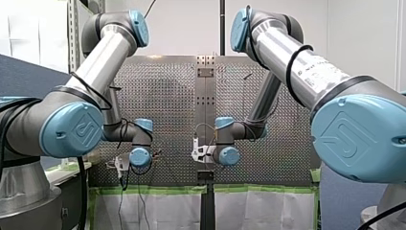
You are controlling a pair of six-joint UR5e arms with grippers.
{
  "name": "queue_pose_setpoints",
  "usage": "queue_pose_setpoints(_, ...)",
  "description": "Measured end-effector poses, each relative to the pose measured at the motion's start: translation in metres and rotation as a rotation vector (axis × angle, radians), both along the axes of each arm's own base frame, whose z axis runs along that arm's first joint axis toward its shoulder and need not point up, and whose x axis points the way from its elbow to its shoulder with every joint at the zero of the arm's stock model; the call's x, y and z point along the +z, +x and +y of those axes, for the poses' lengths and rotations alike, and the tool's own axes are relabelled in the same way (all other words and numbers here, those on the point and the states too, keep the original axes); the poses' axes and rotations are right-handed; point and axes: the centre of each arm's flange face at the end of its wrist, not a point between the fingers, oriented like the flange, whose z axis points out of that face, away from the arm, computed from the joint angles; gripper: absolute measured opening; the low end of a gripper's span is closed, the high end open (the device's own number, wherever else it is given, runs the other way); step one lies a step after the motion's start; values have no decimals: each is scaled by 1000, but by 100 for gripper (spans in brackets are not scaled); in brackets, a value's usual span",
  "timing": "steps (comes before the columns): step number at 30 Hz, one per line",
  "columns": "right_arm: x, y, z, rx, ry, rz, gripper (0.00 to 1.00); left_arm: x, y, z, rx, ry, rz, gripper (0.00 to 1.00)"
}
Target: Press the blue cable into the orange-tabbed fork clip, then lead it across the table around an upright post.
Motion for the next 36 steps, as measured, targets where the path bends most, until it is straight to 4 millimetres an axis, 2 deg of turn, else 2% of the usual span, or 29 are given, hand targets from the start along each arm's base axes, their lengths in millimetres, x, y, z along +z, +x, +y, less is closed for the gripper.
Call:
queue_pose_setpoints(5,0,2,0,1,-6,-7,0,4,15,2,-5,-6,-1,1)
queue_pose_setpoints(9,-9,4,-2,2,2,-2,0,5,22,8,7,-7,8,1)
queue_pose_setpoints(14,-20,6,-3,4,16,12,0,4,29,25,40,-5,17,1)
queue_pose_setpoints(19,-20,8,-5,4,14,12,0,3,35,39,57,-3,22,1)
queue_pose_setpoints(36,-19,7,-11,-5,8,8,0,4,42,44,36,-22,16,1)
